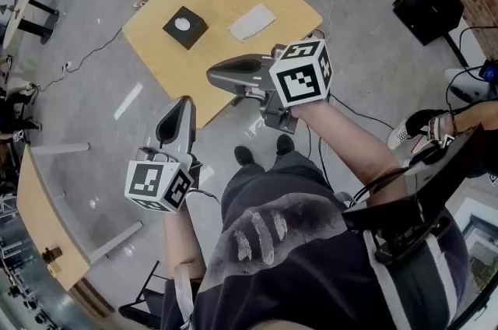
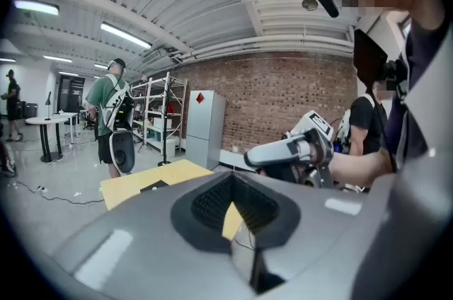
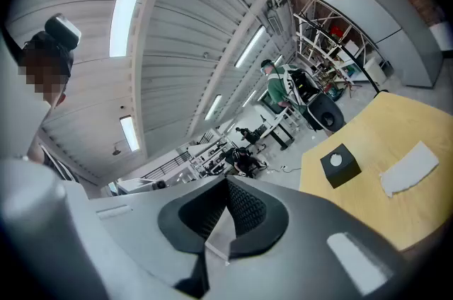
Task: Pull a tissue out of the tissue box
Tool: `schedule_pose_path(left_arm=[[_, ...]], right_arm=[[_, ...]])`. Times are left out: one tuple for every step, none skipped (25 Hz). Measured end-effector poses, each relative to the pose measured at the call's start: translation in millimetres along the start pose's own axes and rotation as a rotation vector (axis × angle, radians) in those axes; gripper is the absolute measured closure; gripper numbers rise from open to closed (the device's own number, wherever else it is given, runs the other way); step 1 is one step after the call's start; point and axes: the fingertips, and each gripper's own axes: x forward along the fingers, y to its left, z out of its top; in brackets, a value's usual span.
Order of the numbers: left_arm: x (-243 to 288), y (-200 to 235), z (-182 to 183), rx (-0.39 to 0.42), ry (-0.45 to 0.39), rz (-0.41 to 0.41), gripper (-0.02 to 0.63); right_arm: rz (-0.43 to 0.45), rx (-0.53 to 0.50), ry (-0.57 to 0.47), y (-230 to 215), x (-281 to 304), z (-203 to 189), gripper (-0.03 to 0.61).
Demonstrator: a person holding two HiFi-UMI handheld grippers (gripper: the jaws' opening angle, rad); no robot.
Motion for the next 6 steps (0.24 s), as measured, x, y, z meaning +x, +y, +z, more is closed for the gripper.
schedule_pose_path(left_arm=[[-3.2, 0.9, -0.1, 0.000, -0.004, 0.003, 0.611], [-6.9, 1.6, -0.4, -0.001, -0.007, 0.004, 0.611], [-11.0, 2.0, -0.9, -0.002, -0.011, 0.003, 0.611], [-15.4, 1.9, -1.8, -0.003, -0.013, 0.000, 0.611], [-19.9, 1.5, -3.0, -0.004, -0.015, -0.004, 0.611], [-24.5, 1.0, -4.2, -0.004, -0.017, -0.009, 0.611]], right_arm=[[0.004, 0.000, 0.004, 3.2, 2.1, -2.9, 0.578], [0.006, -0.001, 0.008, 6.8, 4.3, -6.0, 0.578], [0.006, -0.002, 0.014, 10.7, 6.6, -9.3, 0.578], [0.004, -0.004, 0.019, 14.8, 8.8, -12.9, 0.578], [0.002, -0.005, 0.024, 19.0, 10.9, -16.6, 0.578], [0.000, -0.006, 0.029, 23.3, 12.9, -20.3, 0.578]])
